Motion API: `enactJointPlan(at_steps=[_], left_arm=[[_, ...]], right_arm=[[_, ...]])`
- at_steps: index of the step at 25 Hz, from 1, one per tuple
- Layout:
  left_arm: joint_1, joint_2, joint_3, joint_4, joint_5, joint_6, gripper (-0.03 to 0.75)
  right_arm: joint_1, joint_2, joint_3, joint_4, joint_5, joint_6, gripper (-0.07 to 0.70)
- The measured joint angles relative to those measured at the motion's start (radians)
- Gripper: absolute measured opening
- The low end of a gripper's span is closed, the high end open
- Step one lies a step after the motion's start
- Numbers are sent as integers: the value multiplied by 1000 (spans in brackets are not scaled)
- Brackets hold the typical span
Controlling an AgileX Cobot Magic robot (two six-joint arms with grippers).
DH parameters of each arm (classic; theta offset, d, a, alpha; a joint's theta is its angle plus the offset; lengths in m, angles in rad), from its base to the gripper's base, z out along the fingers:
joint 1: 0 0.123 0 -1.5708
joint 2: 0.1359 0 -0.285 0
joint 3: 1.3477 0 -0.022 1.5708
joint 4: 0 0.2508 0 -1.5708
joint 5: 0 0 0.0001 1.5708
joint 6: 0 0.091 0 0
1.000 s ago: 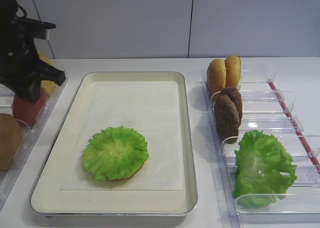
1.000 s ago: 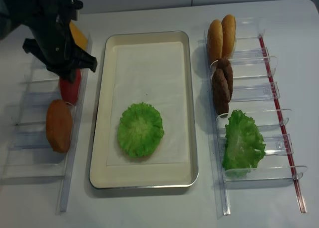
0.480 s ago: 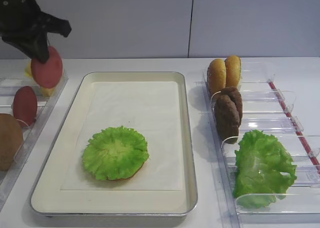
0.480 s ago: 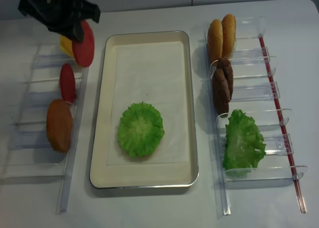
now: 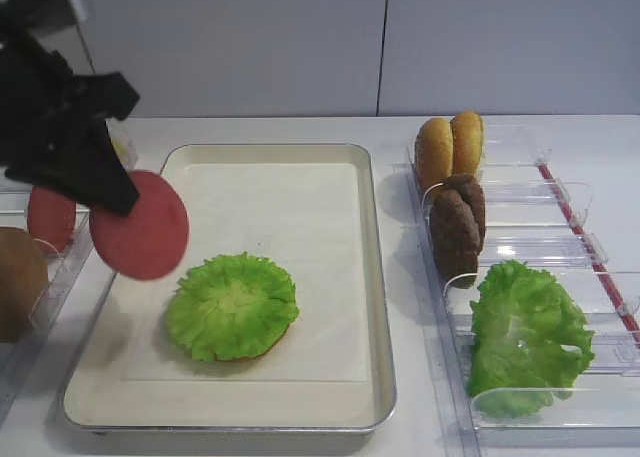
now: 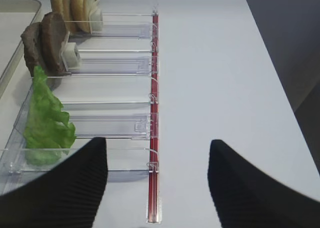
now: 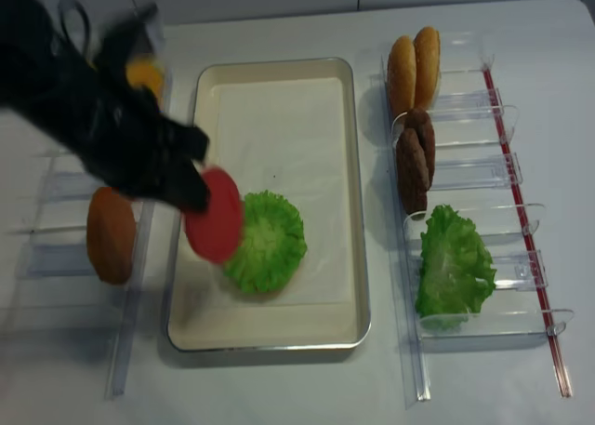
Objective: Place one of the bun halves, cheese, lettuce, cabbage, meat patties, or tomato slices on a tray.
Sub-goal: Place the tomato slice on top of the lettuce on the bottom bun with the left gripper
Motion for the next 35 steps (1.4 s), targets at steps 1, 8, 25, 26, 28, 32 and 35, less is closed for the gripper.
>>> enactJointPlan(at_steps=[1,8,25,26,28,32,35], left_arm=[[0,-2,39,-66,-24,36,62],[0,49,194,-359,-159,274,62],[0,205,195,-490,-246,394,62],[0,210,195,-490,-246,394,62],[0,220,195,-490,-246,395,62],[0,236,195,-479,-261,395,62],[0,236,195,-467,-270,390,62]], right_arm=[[0,0,0,0,0,0,460],[0,0,0,0,0,0,460],[0,0,0,0,0,0,460],[0,0,0,0,0,0,460],[0,0,0,0,0,0,460],[0,0,0,0,0,0,460],[0,0,0,0,0,0,460]])
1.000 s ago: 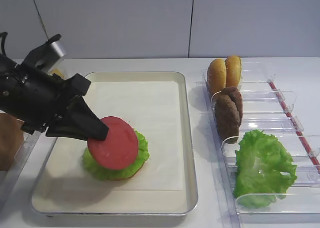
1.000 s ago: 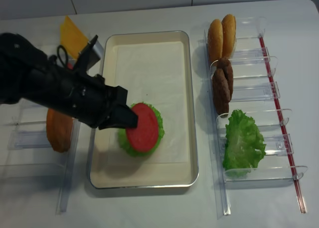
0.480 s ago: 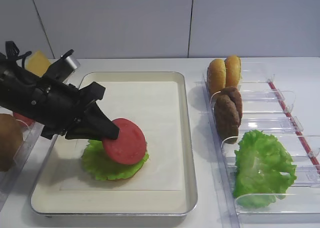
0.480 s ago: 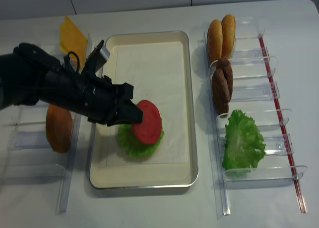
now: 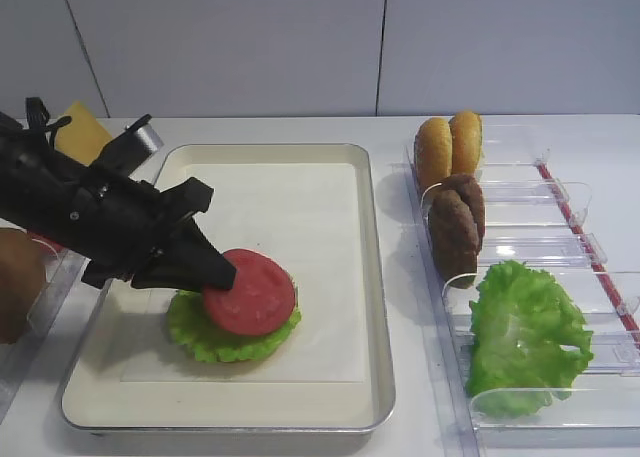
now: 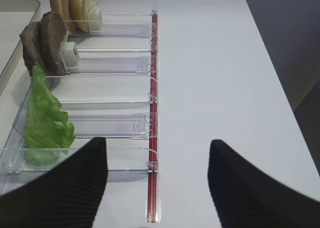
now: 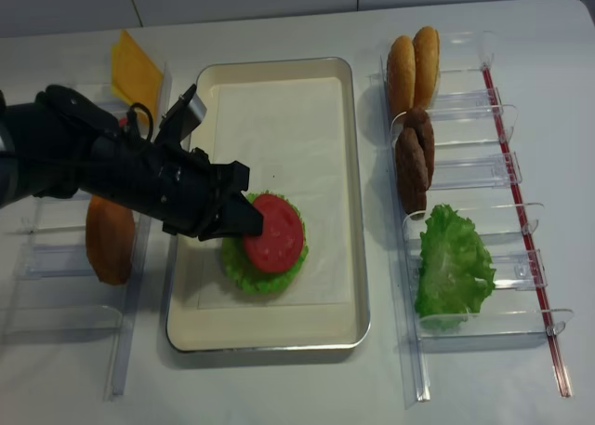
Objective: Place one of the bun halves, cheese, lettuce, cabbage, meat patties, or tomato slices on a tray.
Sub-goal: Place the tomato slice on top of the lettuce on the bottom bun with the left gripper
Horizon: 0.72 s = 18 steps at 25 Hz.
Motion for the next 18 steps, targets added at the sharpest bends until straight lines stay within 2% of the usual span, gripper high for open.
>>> enactJointPlan(at_steps=[8,10,15,18], left_arm=[[0,0,0,10,-11,-20,72],[0,0,0,26,-15,-33,105],[0,2,-28,91,-19,-91,246],[0,2,-61,157,-2,-155,282]], right_arm=[[0,0,0,0,0,0,460],[0,0,0,0,0,0,460],[0,0,0,0,0,0,460],[0,0,0,0,0,0,460]])
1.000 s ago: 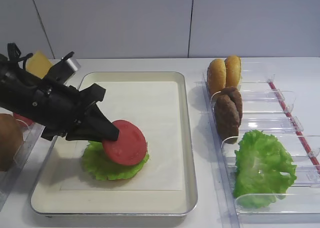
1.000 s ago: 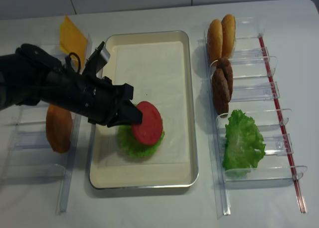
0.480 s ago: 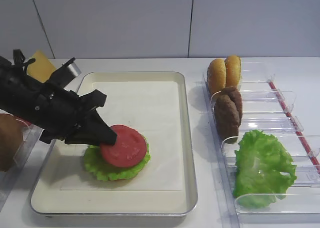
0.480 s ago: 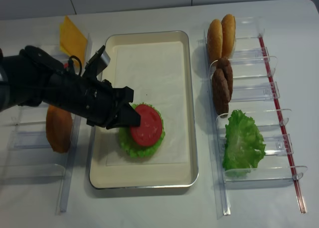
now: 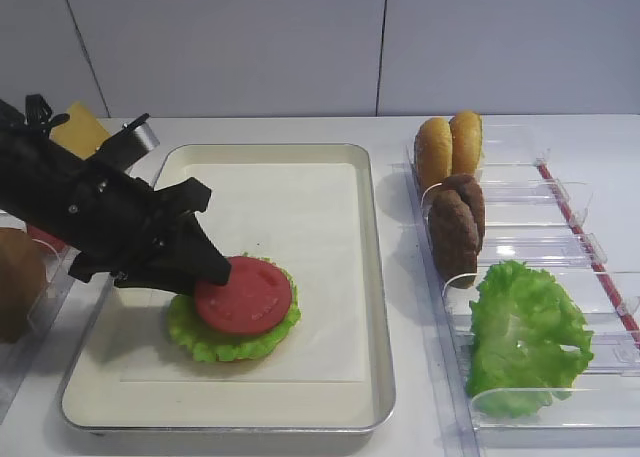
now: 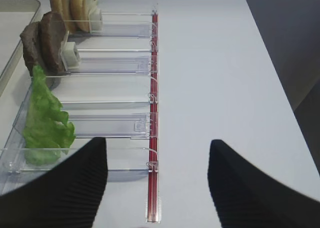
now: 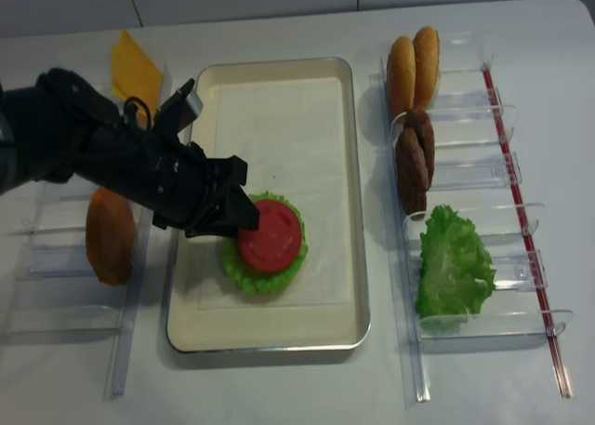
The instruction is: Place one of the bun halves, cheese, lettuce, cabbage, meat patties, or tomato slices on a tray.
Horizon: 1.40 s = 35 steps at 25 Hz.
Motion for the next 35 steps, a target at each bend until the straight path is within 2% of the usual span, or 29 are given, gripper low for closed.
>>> enactJointPlan(at_steps=[6,12,17,20,22,27,30,35], left_arm=[[0,0,-82,228,87,-183,294],[0,0,-214,451,239,-336,294],[0,-3,-342,634,270,-465,294],[0,-41,-366,674,271,-493,293],[0,-76,-371,718,278,-520,289],[0,-204,-349,941,285,-621,286],[0,-333,-282,993,291,-640,285],[0,-580,-123,1001,299,-661,283]], right_arm=[[0,0,0,0,0,0,460],[0,0,0,0,0,0,460],[0,0,0,0,0,0,460],[0,0,0,0,2,0,460],[0,0,0,0,2,0,460],[0,0,0,0,2,0,460],[0,0,0,0,2,0,460],[0,0,0,0,2,0,460]])
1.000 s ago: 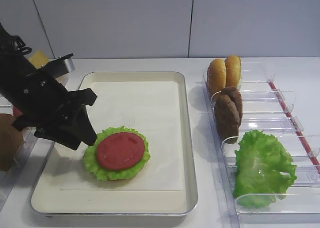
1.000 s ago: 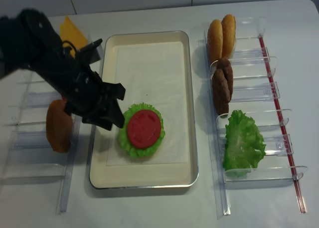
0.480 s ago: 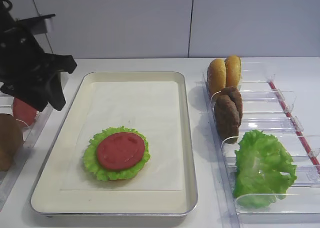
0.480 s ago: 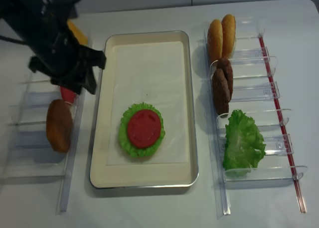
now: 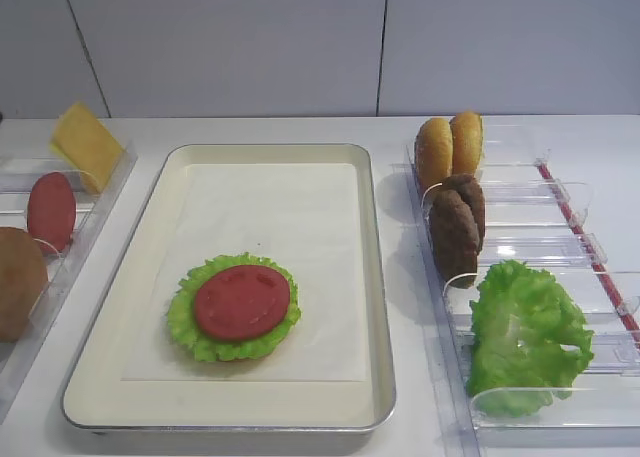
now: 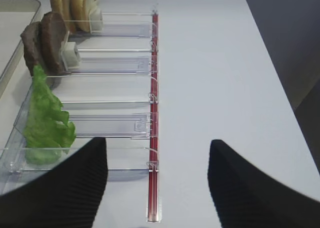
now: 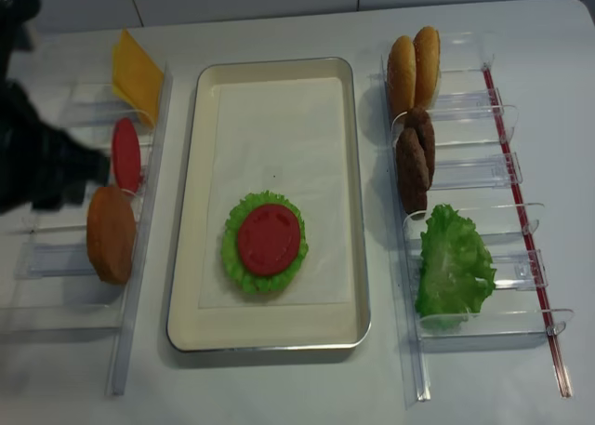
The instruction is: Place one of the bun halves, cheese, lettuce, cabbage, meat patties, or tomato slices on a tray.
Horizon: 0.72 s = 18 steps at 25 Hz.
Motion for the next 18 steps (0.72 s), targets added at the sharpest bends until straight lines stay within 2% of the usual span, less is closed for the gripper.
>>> enactJointPlan(at_steps=[10,18], left_arm=[[0,-516,308,-2,20,6,283],[0,-834,446,-69,30,78,283]], right_arm=[[0,0,0,0,0,0,460],[0,0,0,0,0,0,460]])
